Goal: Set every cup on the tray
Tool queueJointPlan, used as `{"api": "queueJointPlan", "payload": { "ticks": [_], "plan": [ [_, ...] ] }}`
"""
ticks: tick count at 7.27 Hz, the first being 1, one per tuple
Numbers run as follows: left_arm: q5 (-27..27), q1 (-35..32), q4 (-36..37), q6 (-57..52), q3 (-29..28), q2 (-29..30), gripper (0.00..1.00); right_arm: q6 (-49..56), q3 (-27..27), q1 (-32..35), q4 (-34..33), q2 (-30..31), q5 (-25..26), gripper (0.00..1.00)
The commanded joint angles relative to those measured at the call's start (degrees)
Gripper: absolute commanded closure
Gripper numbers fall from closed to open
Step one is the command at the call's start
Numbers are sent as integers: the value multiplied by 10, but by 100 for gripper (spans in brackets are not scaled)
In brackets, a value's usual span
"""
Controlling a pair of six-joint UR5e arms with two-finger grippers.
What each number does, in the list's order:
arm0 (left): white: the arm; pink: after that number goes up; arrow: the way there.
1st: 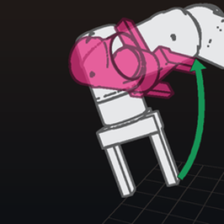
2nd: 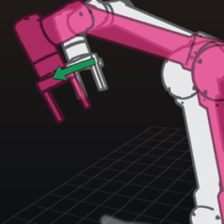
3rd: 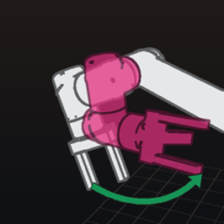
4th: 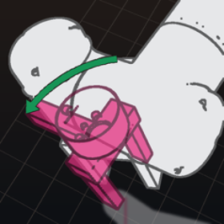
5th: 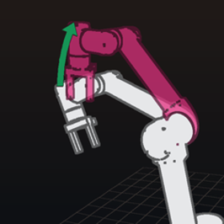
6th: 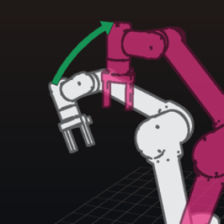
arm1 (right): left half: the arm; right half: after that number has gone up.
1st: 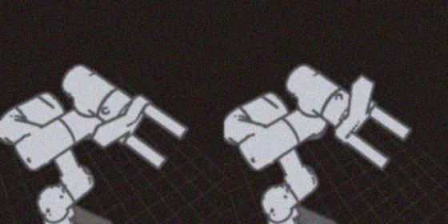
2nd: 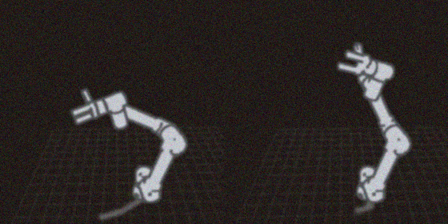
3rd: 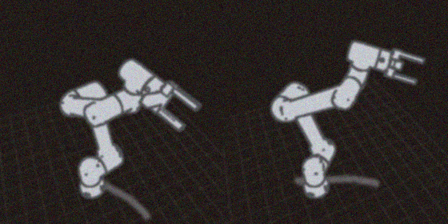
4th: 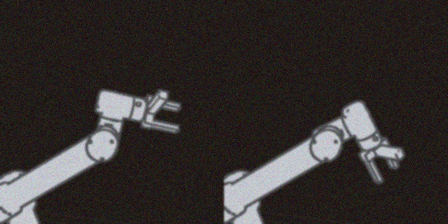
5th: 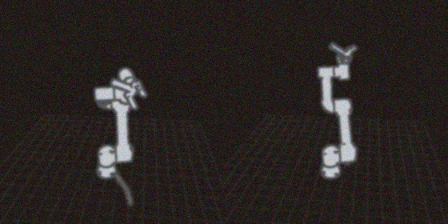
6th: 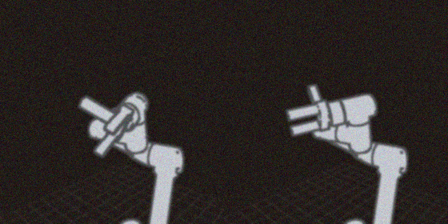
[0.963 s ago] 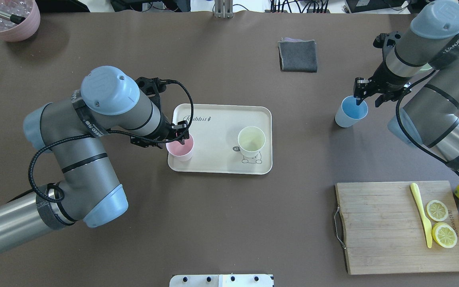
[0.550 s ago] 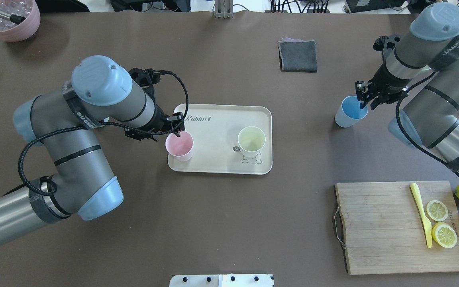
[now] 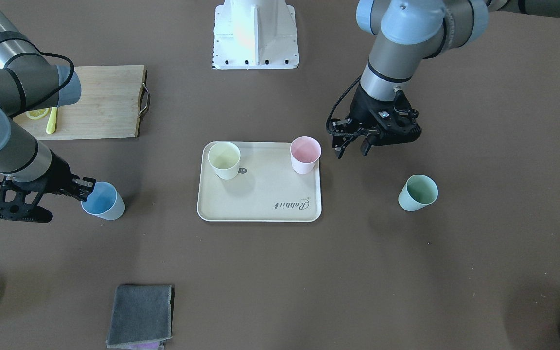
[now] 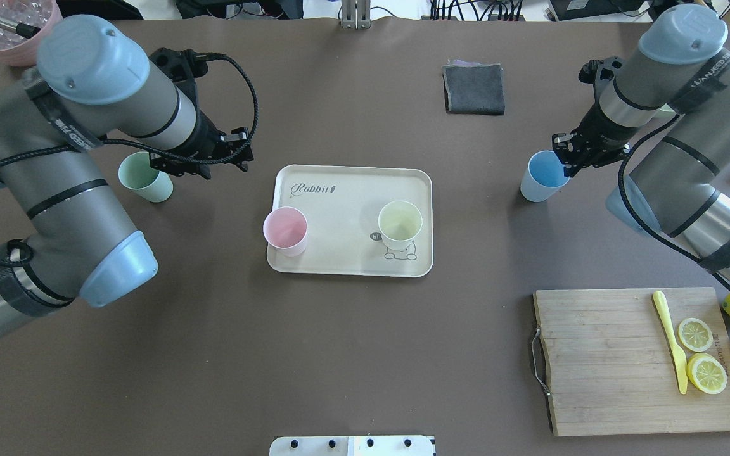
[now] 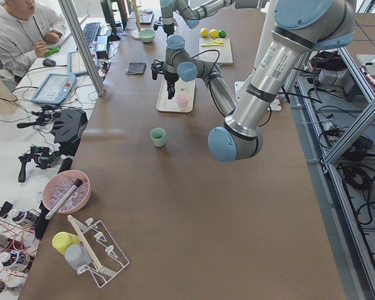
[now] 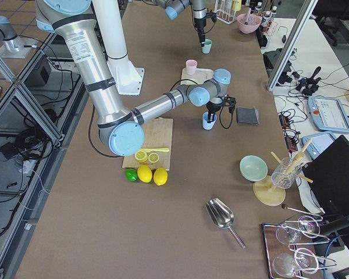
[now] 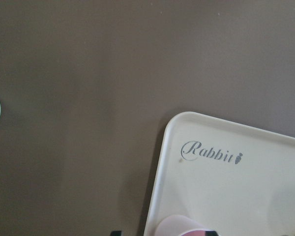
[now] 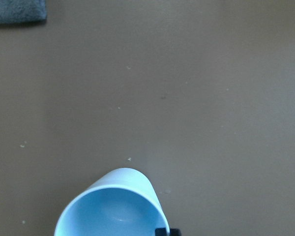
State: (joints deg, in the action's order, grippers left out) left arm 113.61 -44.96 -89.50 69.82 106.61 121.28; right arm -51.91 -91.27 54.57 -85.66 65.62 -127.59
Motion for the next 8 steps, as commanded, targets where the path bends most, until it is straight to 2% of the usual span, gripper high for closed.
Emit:
{"api": "queueJointPlan", "payload": {
  "ticks": [1,2,5,7,8],
  "plan": [
    [31,-52,9,-90,18,-46,35,-78,0,-18,-4,-81,-21,100],
    [34,-69,9,-120,18,-63,35,-127,1,-45,0,-112,-16,100],
    [33,-74,9,-135,18,-68,35,-178,41,-104,1,-181,15,100],
    [33,-80,9,-135,15,-68,35,-181,64,-118,7,-193,49,100],
    [33,-80,9,-135,15,-69,35,-180,82,-119,8,-201,49,100]
  ]
}}
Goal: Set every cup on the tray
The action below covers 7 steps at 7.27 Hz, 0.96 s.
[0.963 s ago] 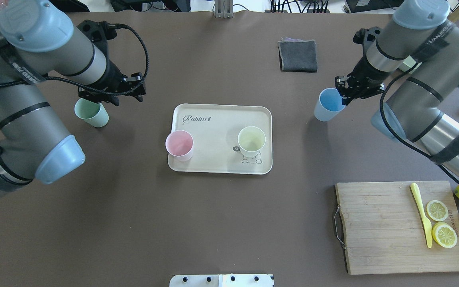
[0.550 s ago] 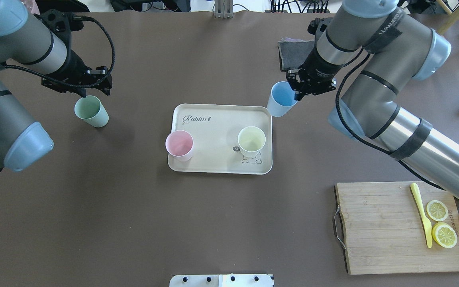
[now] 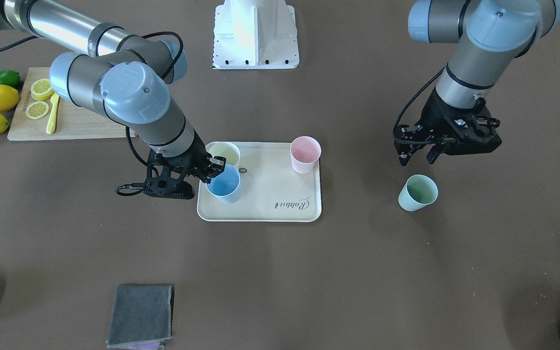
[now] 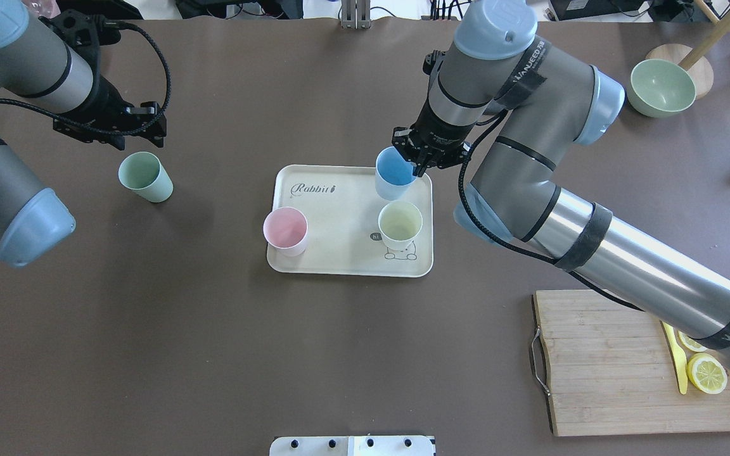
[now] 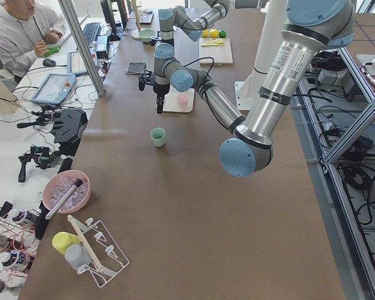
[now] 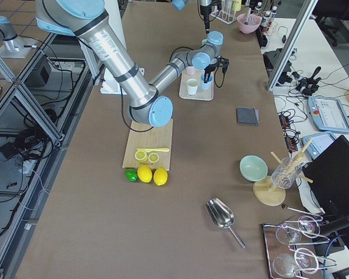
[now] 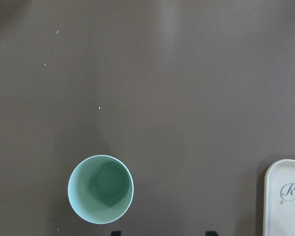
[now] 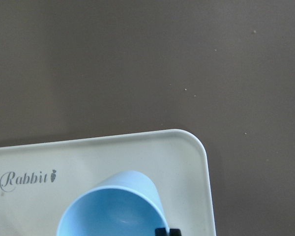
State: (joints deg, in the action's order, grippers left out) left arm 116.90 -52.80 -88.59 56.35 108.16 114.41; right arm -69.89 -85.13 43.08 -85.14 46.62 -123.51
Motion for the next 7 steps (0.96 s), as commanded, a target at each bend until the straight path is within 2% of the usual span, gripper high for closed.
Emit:
{"api": "queueJointPlan", "payload": {
  "ticks": [1,3,5,6,7],
  "plan": [
    [0,-2,0,0,1,-2,34,-3,21,-5,1,-12,8,100],
    [0,-2,0,2,3,-2,32,-4,25,-20,1,-13,31,100],
    [0,-2,0,6,2,-2,32,-3,24,-21,1,-11,32,100],
    [0,-2,0,6,3,-2,32,-3,23,-21,-1,-10,32,81],
    [0,-2,0,7,2,-2,32,-4,23,-21,-3,-6,38,43]
  ]
}}
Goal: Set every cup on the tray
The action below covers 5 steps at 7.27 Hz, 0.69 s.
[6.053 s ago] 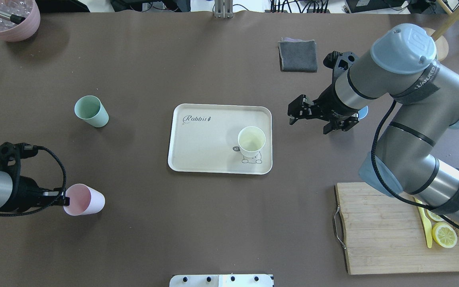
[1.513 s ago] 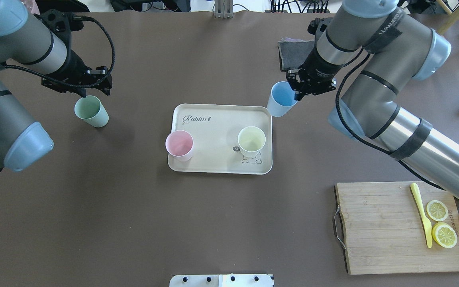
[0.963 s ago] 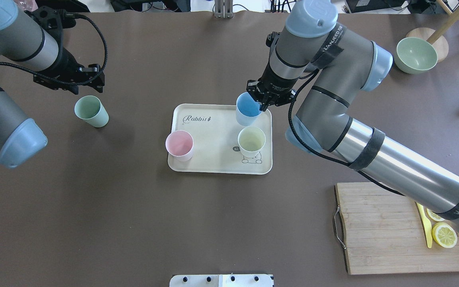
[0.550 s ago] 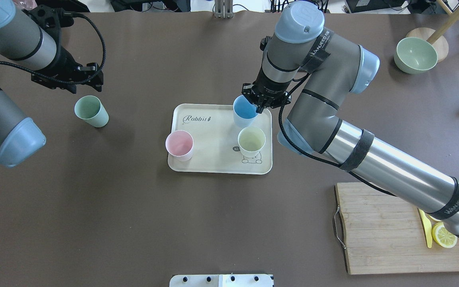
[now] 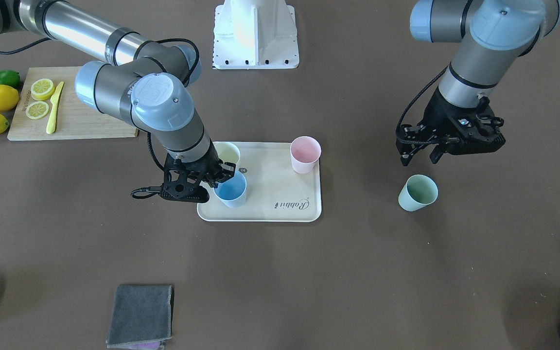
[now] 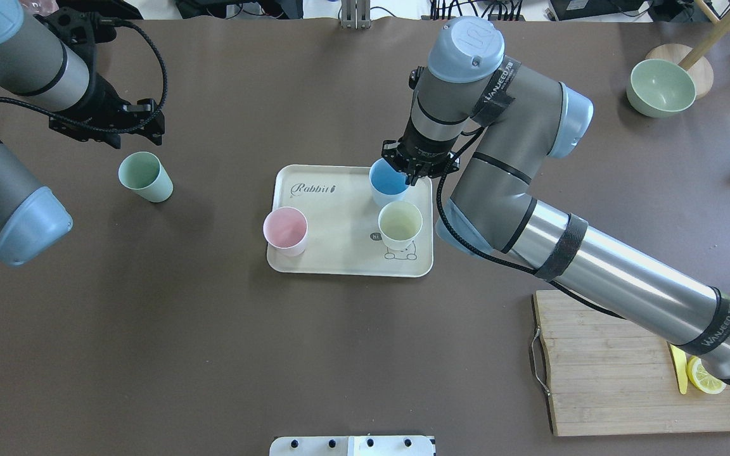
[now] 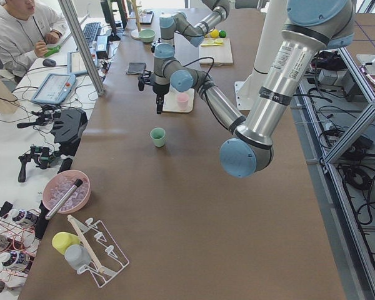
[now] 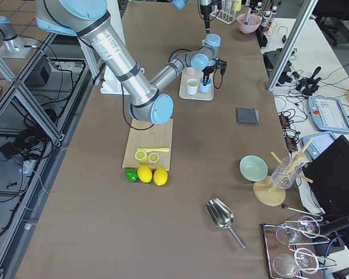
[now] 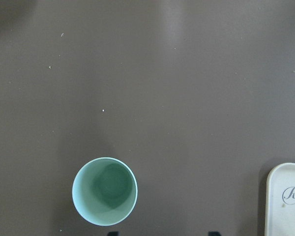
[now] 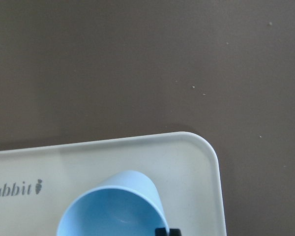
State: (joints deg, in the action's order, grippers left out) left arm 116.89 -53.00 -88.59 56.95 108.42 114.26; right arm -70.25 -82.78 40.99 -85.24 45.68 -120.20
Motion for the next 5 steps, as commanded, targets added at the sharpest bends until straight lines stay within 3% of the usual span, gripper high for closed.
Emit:
{"api": "queueJointPlan", "payload": {
  "ticks": [1,2,3,5],
  "plan": [
    [0,0,0,2,0,0,32,0,-1,-1,-1,6,9,34],
    [-3,-1,1,-4,-4,-2,32,4,-5,1,-2,5,8,10],
    [-6,-16,-3,-40,-7,-33,32,10,-14,17,-5,6,1,0],
    [-6,-41,-10,-115,-24,-66,32,34,-53,67,-6,33,-50,0]
  ]
}}
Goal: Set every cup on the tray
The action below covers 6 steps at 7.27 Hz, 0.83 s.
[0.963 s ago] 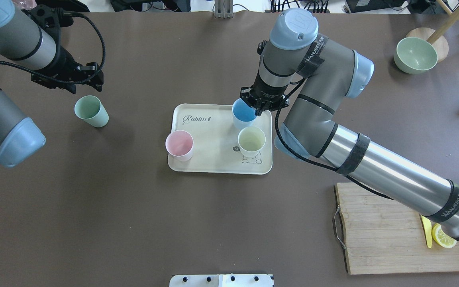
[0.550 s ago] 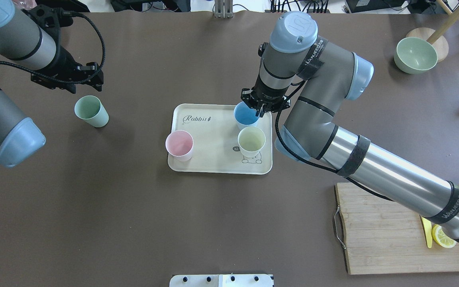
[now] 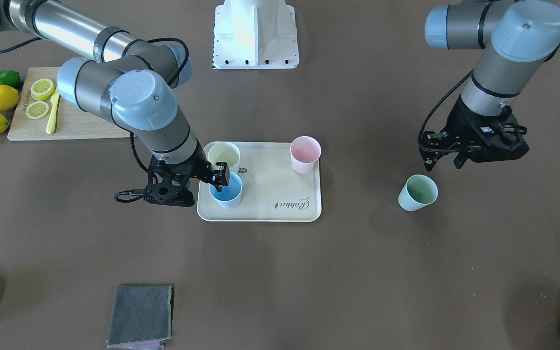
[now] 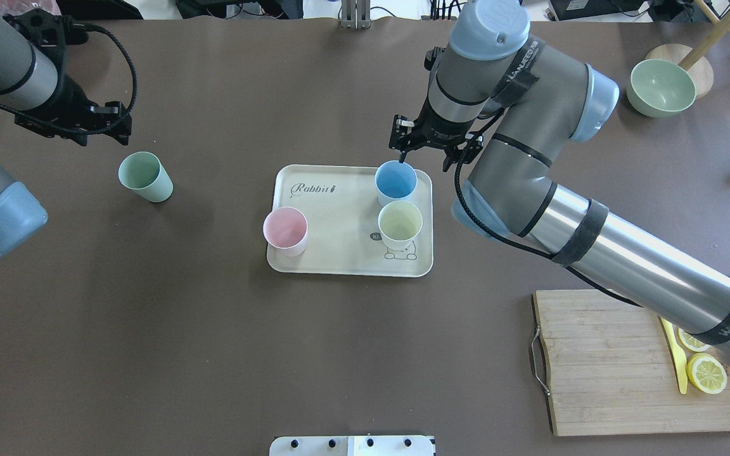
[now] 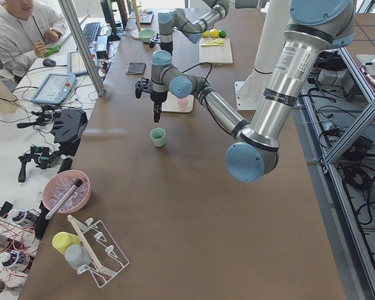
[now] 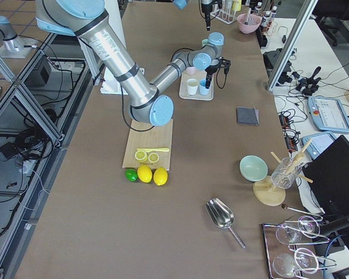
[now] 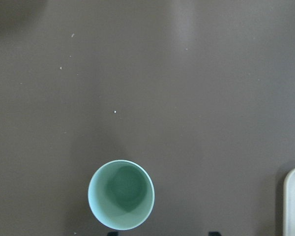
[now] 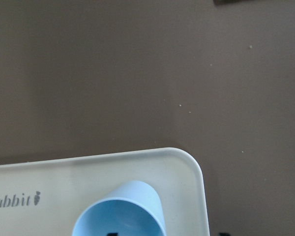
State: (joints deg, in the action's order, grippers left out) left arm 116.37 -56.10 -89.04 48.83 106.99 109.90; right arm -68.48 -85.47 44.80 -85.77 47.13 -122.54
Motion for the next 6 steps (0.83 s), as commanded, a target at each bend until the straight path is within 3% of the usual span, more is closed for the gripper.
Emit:
{"api": "queueJointPlan", "payload": {
  "ticks": [1,4,6],
  "plan": [
    [-1,-9,-35,-30,-38,-25,32,31,-40,43,-2,36,-39,0],
    [0,15,-81,-22,-95,-26,32,41,-40,49,-1,46,-40,0],
    [4,34,-82,9,-95,-16,33,41,-41,49,-1,51,-39,0]
  ]
}}
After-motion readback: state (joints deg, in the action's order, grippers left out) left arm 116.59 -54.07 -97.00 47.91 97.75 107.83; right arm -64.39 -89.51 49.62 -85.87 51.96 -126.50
